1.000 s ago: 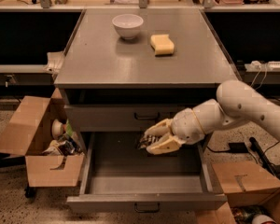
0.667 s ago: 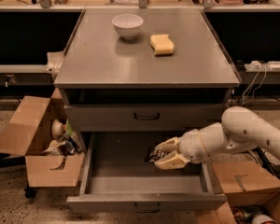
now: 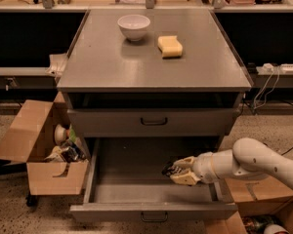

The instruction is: Place rxbar chocolate into middle drawer

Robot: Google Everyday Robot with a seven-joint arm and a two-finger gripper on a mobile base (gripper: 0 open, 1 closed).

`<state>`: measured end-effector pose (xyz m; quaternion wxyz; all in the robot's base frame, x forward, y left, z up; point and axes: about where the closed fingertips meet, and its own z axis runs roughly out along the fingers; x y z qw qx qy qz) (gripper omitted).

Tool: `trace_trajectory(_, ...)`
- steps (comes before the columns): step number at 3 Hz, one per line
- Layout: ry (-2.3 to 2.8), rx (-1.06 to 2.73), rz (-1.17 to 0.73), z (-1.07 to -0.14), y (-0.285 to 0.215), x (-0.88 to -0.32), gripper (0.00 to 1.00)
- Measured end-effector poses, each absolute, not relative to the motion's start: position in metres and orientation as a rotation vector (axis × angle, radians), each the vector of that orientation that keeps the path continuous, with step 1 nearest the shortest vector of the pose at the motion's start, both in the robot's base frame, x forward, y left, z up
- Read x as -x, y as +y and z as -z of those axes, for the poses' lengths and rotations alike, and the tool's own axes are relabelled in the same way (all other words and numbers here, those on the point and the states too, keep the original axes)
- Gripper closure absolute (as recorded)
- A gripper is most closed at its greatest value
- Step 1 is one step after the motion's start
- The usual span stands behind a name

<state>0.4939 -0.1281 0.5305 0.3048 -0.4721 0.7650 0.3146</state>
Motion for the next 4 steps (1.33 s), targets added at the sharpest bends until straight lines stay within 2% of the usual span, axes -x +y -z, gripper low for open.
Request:
trace_trajectory(1,2.058,1.189,-0.817,-0.493,-0.141,-0.515,1.00)
trace_trajectory(2,2.084,1.167,-0.828,-0.454,-0.145,-0.537,0.83)
trace_trajectory(4,2.086,1.207,-0.900,-0.408,-0.137,-0.557,0.37)
